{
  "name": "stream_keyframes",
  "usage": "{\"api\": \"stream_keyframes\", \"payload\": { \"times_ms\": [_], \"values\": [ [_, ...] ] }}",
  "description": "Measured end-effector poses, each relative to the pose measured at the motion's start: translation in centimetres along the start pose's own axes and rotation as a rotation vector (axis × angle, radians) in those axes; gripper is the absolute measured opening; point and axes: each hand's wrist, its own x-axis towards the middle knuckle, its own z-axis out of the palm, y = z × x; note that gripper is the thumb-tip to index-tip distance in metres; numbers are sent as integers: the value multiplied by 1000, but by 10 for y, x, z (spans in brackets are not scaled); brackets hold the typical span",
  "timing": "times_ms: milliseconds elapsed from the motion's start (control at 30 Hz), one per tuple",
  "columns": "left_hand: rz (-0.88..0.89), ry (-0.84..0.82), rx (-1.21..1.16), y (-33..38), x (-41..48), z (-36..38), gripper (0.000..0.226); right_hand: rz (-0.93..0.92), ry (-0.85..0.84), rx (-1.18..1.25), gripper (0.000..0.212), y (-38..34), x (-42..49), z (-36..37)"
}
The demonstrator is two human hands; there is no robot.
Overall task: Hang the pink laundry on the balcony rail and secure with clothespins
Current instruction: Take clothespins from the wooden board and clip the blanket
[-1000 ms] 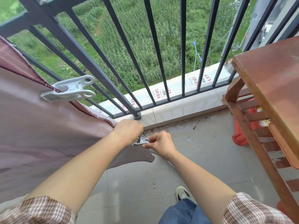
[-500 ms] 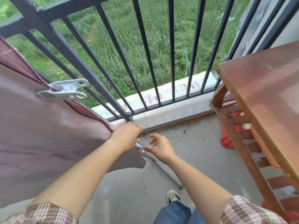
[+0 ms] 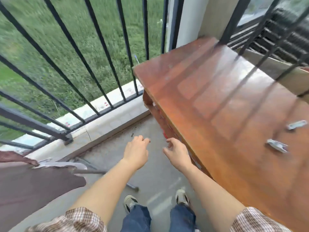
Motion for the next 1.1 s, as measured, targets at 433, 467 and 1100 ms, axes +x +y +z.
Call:
{"api": "stream_keyframes", "payload": {
  "times_ms": [433, 467, 1100],
  "values": [
    [194, -137, -48, 259, 47, 85, 56, 238, 319, -46, 28, 225, -30, -209],
    [203, -152, -26, 267, 48, 90, 59, 257, 325, -62, 30, 236, -31, -219],
    [240, -283, 191, 266, 50, 96, 67, 194, 357, -581, 18, 268, 10, -240]
  ]
}}
